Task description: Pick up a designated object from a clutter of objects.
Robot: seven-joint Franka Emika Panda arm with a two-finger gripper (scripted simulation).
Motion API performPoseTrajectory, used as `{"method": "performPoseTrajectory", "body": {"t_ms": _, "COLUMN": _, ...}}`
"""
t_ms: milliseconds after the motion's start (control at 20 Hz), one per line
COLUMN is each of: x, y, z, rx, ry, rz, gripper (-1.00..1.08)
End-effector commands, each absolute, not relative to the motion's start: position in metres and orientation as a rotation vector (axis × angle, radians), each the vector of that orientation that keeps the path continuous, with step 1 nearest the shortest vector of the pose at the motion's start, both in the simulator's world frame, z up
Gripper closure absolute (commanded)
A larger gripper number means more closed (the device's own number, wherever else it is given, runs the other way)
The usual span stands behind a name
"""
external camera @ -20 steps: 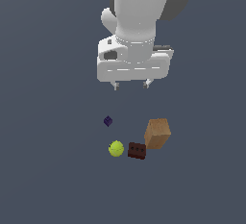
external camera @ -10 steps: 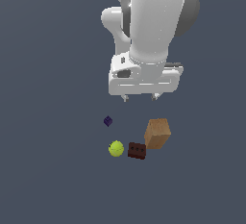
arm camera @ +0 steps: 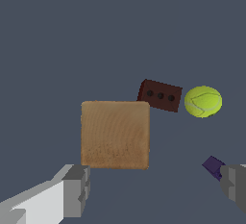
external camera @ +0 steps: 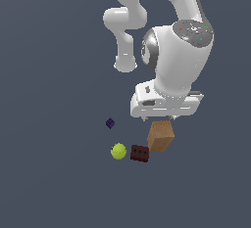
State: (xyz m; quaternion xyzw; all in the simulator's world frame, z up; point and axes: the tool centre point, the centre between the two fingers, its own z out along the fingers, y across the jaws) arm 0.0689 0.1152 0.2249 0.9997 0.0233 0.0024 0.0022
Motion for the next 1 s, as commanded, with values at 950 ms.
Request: {"method": "performPoseTrajectory", "body": {"t_ms": 950, "x": 0.077, "y": 0.143, "z": 0.165, "rx": 3.141, "ry": 0.046, "rz": -0.001, "gripper": -0.92}}
